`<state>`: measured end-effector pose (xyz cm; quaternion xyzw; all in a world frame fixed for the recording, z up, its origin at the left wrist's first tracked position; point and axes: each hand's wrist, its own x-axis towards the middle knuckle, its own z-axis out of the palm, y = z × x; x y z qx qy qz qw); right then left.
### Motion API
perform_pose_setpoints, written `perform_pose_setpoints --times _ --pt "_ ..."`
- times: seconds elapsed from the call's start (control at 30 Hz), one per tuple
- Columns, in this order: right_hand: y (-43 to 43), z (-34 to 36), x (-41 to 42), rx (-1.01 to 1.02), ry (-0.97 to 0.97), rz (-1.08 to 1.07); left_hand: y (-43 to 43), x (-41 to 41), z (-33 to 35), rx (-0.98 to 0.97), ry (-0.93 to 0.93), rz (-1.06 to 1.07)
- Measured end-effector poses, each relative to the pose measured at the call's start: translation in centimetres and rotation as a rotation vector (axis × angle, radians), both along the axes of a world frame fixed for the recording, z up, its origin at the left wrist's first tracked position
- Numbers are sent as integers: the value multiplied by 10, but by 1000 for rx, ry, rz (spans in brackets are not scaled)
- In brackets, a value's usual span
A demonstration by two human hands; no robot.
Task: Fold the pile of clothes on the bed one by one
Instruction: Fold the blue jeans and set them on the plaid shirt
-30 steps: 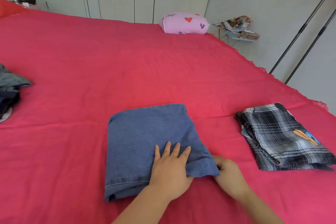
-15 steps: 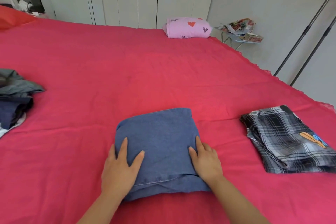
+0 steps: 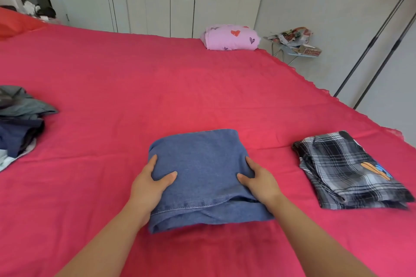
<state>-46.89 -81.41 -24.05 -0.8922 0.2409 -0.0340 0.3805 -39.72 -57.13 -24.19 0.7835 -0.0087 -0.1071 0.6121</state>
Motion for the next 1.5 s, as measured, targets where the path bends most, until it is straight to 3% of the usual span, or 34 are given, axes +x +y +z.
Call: perform_pose_setpoints --times 0.2,0.6,0.7,0.8,0.97,1.07,1.13,1.3,1.5 --pt "-60 43 -26 -121 -101 -87 -64 -2 31 -92 -50 -78" --pt "-282 99 -123 -297 -94 -341 -306 -58 54 -267 -46 -385" --pt "-318 97 -127 -240 -109 -360 -342 -61 49 -278 -21 -416" --pt "-340 58 -125 -171 -56 -374 -357 -61 19 -171 51 -430" --pt "-355 5 -130 154 -74 -454 -361 -65 -22 -122 286 -315" --pt "-356 17 -136 465 2 -473 -370 -65 -20 -327 480 -332" --pt "-353 23 -136 569 49 -484 -372 -65 -15 -437 602 -346" --pt "-363 22 -122 599 72 -625 -378 -62 -7 -476 684 -314" --pt "-391 69 -112 490 -53 -632 -409 -67 20 -644 595 -278"
